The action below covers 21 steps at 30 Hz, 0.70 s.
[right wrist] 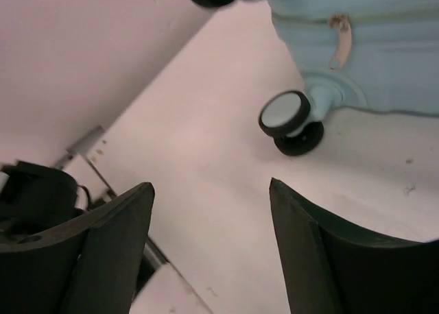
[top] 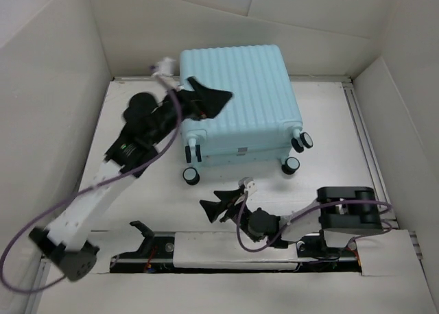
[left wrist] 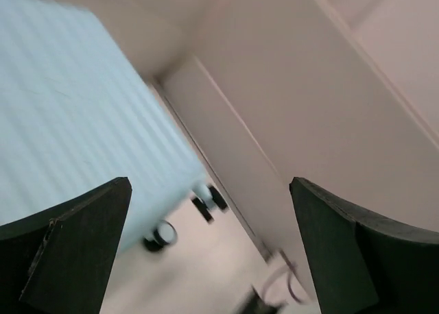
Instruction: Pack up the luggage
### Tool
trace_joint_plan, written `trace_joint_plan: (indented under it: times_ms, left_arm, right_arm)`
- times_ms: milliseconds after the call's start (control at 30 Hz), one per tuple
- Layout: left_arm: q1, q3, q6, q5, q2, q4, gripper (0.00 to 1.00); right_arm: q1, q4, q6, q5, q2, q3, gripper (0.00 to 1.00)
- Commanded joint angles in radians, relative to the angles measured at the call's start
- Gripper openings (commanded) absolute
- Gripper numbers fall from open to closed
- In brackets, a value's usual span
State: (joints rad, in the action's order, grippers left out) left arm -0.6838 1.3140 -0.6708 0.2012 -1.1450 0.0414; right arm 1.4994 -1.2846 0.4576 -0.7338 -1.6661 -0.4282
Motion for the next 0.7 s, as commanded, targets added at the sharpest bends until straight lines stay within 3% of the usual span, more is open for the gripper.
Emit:
trace_joint_plan:
  times_ms: [0, 167, 267, 333, 467, 667]
  left_arm:
    - [0.035, -0.175, 0.089, -0.203, 0.210, -0.105, 1.00]
    - [0.035, -0.461, 0.083, -0.420, 0.463, -0.279, 0.82]
    - [0.035, -0.636, 0.028, -0.476, 0.571, -0.301, 0.83]
    - [0.023, -0.702, 0.028, -0.404, 0.594, -0.240, 0.88]
    - [0.023, -0.711, 0.017, -0.333, 0.535, -0.181, 0.92]
    - [-0.022, -0.702, 0.031, -0.355, 0.400, -0.077, 0.90]
  right_arm:
    - [0.010, 0.126, 0.015, -0.032, 0.135, -0.021, 0.75]
    - [0.019, 0.598, 0.082, -0.117, 0.337, -0.104, 0.75]
    - [0.019, 0.831, 0.108, -0.156, 0.465, -0.115, 0.71]
    - [0.010, 1.016, 0.145, -0.184, 0.559, -0.148, 0.70]
    - [-0.011, 1.195, 0.199, -0.173, 0.721, -0.149, 0.75]
    - [-0.021, 1.223, 0.220, -0.116, 0.876, -0.051, 0.76]
